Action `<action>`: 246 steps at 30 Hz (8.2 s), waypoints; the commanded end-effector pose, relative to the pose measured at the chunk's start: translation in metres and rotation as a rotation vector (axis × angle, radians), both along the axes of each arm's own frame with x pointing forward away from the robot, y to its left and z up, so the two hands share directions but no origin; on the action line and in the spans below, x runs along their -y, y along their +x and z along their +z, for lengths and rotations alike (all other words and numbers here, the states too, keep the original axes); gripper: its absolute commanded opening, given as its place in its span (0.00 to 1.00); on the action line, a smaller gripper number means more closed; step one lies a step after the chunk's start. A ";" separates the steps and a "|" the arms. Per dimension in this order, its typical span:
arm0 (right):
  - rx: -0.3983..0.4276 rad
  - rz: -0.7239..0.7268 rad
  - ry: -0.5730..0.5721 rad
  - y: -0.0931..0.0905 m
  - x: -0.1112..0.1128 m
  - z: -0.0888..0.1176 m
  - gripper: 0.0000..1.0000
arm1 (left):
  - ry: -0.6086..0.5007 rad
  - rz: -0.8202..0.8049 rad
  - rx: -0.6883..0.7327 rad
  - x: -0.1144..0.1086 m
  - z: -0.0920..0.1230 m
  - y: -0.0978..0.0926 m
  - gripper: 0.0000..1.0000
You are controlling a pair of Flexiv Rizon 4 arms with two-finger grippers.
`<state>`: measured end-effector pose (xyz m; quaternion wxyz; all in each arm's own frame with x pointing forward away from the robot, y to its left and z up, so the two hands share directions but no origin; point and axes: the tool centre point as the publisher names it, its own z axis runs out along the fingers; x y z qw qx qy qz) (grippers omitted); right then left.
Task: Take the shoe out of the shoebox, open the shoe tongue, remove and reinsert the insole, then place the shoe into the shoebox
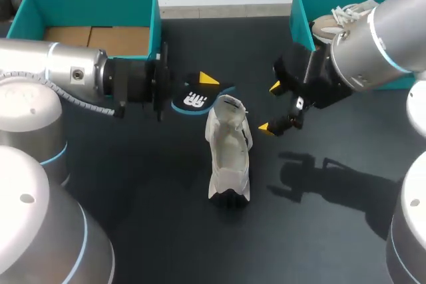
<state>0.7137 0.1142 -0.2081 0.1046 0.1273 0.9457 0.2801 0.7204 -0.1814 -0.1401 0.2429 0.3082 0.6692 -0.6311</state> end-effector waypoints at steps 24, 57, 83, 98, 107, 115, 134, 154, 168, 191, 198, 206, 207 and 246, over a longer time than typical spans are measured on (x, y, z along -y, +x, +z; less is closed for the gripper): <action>0.155 0.313 0.029 0.017 0.003 -0.065 1.00 | -0.004 -0.004 -0.015 -0.002 -0.004 -0.006 0.00; 0.259 0.376 0.070 0.014 -0.001 -0.108 1.00 | -0.021 -0.005 -0.054 0.016 -0.063 -0.063 0.00; 0.211 0.285 0.019 0.021 -0.025 -0.118 1.00 | -0.069 0.027 -0.029 0.019 -0.108 -0.067 0.00; 0.208 0.250 -0.009 0.020 -0.023 -0.116 1.00 | -0.082 0.005 -0.055 0.033 -0.134 -0.061 0.00; 0.208 0.250 -0.009 0.020 -0.023 -0.116 1.00 | -0.065 0.021 -0.059 0.038 -0.149 -0.055 0.00; 0.208 0.250 -0.009 0.020 -0.023 -0.116 1.00 | -0.075 0.027 -0.069 0.039 -0.167 -0.043 0.00; 0.208 0.250 -0.009 0.020 -0.023 -0.116 1.00 | -0.068 0.024 -0.069 0.043 -0.199 -0.008 0.00; 0.208 0.250 -0.009 0.020 -0.023 -0.116 1.00 | -0.070 0.043 -0.049 0.041 -0.176 -0.011 0.34; 0.208 0.250 -0.009 0.020 -0.023 -0.116 1.00 | -0.073 0.061 -0.031 0.027 -0.156 -0.036 0.22; 0.208 0.250 -0.009 0.020 -0.023 -0.116 1.00 | -0.030 0.091 -0.067 0.028 -0.186 -0.026 0.00; 0.208 0.250 -0.009 0.020 -0.023 -0.116 1.00 | -0.028 0.109 -0.054 0.029 -0.203 -0.006 0.00; 0.208 0.250 -0.009 0.020 -0.023 -0.116 1.00 | -0.047 0.155 -0.046 0.032 -0.210 0.008 0.00; 0.208 0.250 -0.009 0.020 -0.023 -0.116 1.00 | -0.047 0.156 -0.045 0.033 -0.210 0.009 0.00; 0.208 0.250 -0.009 0.020 -0.023 -0.116 1.00 | 0.001 0.151 0.000 0.027 -0.211 0.000 0.00</action>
